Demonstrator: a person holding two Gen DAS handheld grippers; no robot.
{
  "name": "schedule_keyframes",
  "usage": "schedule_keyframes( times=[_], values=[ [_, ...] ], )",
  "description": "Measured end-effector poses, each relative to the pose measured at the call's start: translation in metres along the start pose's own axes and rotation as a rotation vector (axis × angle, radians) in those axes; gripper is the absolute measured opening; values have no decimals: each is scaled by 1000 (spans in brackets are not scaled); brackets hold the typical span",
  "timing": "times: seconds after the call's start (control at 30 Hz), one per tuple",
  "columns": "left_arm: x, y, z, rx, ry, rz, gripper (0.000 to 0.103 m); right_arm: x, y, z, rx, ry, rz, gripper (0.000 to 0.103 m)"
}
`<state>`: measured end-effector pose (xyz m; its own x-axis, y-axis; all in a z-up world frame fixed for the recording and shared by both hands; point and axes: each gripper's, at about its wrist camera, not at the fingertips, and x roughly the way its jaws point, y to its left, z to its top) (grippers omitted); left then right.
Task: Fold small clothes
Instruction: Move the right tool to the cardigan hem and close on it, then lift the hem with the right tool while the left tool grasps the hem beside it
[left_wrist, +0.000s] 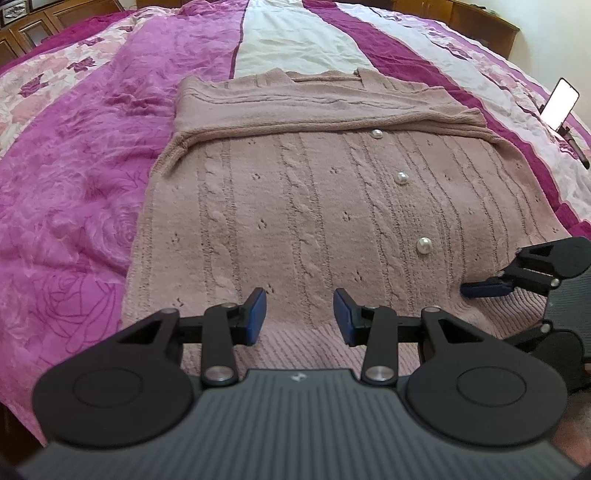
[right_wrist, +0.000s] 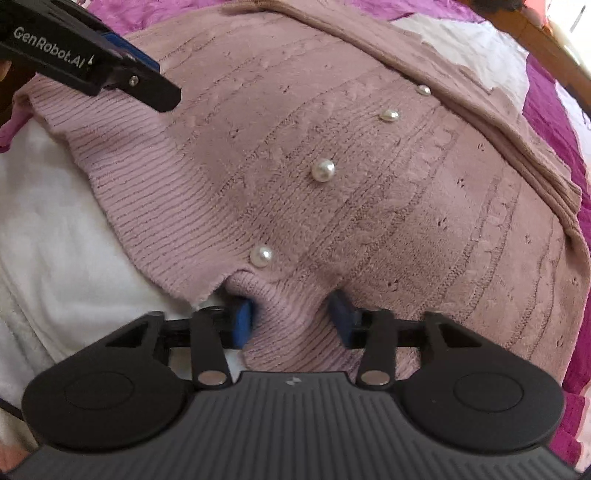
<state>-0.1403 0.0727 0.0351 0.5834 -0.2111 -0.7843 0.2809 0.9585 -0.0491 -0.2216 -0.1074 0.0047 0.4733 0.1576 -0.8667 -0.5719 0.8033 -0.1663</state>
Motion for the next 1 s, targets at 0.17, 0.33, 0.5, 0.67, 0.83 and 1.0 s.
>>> schedule_keyframes(
  times=[0.17, 0.33, 0.5, 0.67, 0.83, 1.0],
  values=[
    [-2, -7, -2, 32, -3, -42, 42, -18, -21, -3, 148, -77, 59, 11],
    [-3, -16, -2, 59, 1, -88, 43, -25, -33, -6, 231, -106, 85, 10],
    [-8, -27, -5, 111, -23, -89, 62, -29, -46, -7, 308, -133, 94, 10],
    [-10, -33, -7, 141, -15, -117, 62, -28, -52, -7, 380, -166, 97, 10],
    [-7, -44, -13, 209, -1, -153, 62, -29, -56, -5, 416, -188, 104, 10],
    [13, -57, -21, 269, 38, -128, 62, -35, -53, -6, 415, -212, 109, 10]
  ],
)
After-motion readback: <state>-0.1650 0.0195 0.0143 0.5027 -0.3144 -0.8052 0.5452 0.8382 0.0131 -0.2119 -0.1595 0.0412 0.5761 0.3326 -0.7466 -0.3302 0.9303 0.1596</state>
